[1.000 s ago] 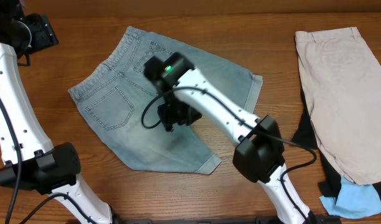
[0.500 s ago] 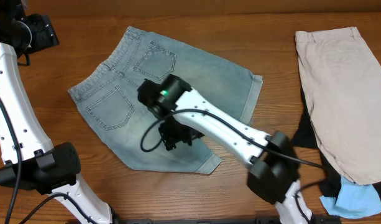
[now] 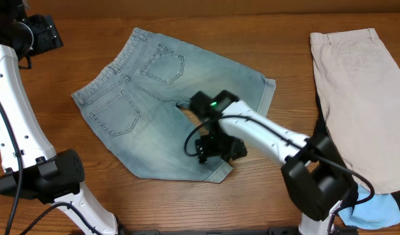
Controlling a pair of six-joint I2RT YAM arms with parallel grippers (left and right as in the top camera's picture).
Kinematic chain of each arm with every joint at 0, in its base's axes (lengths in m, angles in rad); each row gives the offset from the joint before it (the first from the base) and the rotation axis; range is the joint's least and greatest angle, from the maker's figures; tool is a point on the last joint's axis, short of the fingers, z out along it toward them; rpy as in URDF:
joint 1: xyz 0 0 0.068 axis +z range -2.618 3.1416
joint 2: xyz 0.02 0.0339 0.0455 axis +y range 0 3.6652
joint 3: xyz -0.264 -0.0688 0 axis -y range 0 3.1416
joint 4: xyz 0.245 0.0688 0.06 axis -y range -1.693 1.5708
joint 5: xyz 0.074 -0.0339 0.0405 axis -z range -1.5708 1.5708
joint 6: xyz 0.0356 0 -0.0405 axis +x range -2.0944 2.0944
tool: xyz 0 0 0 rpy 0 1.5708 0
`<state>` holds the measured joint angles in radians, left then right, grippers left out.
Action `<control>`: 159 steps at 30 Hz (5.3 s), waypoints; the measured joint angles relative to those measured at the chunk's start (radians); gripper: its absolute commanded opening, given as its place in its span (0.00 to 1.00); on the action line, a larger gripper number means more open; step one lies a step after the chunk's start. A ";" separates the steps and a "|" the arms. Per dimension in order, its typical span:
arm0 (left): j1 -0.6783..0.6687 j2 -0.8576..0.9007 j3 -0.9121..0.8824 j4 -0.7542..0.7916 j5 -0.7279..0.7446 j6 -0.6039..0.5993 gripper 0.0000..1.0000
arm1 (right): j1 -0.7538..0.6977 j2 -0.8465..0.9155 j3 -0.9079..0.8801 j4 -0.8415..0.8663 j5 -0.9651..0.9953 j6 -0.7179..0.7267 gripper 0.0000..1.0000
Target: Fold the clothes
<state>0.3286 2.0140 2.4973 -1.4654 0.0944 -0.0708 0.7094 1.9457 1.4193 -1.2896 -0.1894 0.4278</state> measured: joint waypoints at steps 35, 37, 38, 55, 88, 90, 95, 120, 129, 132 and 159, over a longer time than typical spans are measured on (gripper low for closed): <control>-0.002 0.002 -0.002 0.014 0.000 0.000 0.77 | -0.380 -0.113 -0.192 0.150 -0.237 -0.172 0.04; -0.002 0.002 -0.003 0.014 0.000 0.000 0.77 | -0.424 -0.137 -0.162 0.110 -0.233 -0.195 0.04; -0.002 0.002 -0.003 0.014 0.000 0.000 0.77 | -0.437 -0.151 -0.146 0.085 -0.232 -0.204 0.04; -0.002 0.002 -0.004 0.014 0.000 0.000 0.77 | -0.313 -0.547 -0.039 -0.100 -0.246 -0.184 0.04; -0.078 0.049 -0.004 0.030 0.000 0.000 0.78 | -0.500 -0.172 -0.033 0.222 -0.127 -0.132 0.50; -0.081 0.061 -0.004 0.030 0.000 0.000 0.78 | -0.531 -0.183 -0.033 0.178 -0.129 -0.128 0.51; -0.082 0.087 -0.004 0.030 0.000 0.000 0.78 | -0.644 -0.213 -0.033 0.091 -0.126 -0.121 0.51; -0.082 0.092 -0.004 0.029 0.000 0.000 0.78 | -0.578 -0.218 -0.325 0.157 -0.200 -0.192 0.40; -0.082 0.092 -0.004 0.029 0.000 0.000 0.78 | -0.465 -0.219 -0.370 0.410 -0.205 -0.106 0.39; -0.082 0.092 -0.004 0.029 0.000 0.000 0.78 | -0.465 -0.219 -0.371 0.450 -0.203 -0.099 0.39; -0.082 0.092 -0.004 0.029 0.000 0.000 0.79 | -0.465 -0.119 -0.370 0.562 -0.117 -0.114 0.45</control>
<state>0.2470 2.1063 2.4935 -1.4364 0.0940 -0.0708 0.2440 1.8263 1.0492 -0.7273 -0.3061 0.3138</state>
